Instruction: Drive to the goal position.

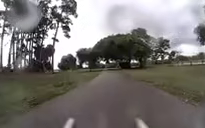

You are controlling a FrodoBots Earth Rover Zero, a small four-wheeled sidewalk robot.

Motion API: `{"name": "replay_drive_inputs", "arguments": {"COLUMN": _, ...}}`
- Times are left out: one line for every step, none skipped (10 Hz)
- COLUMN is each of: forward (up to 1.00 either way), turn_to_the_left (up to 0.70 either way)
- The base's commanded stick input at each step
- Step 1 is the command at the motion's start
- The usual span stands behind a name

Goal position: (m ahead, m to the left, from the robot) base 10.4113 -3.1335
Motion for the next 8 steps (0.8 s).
{"name": "replay_drive_inputs", "arguments": {"forward": 1.00, "turn_to_the_left": 0.00}}
{"name": "replay_drive_inputs", "arguments": {"forward": 1.00, "turn_to_the_left": 0.00}}
{"name": "replay_drive_inputs", "arguments": {"forward": 1.00, "turn_to_the_left": 0.00}}
{"name": "replay_drive_inputs", "arguments": {"forward": 1.00, "turn_to_the_left": 0.00}}
{"name": "replay_drive_inputs", "arguments": {"forward": 1.00, "turn_to_the_left": 0.00}}
{"name": "replay_drive_inputs", "arguments": {"forward": 1.00, "turn_to_the_left": 0.00}}
{"name": "replay_drive_inputs", "arguments": {"forward": 1.00, "turn_to_the_left": 0.00}}
{"name": "replay_drive_inputs", "arguments": {"forward": 1.00, "turn_to_the_left": 0.00}}
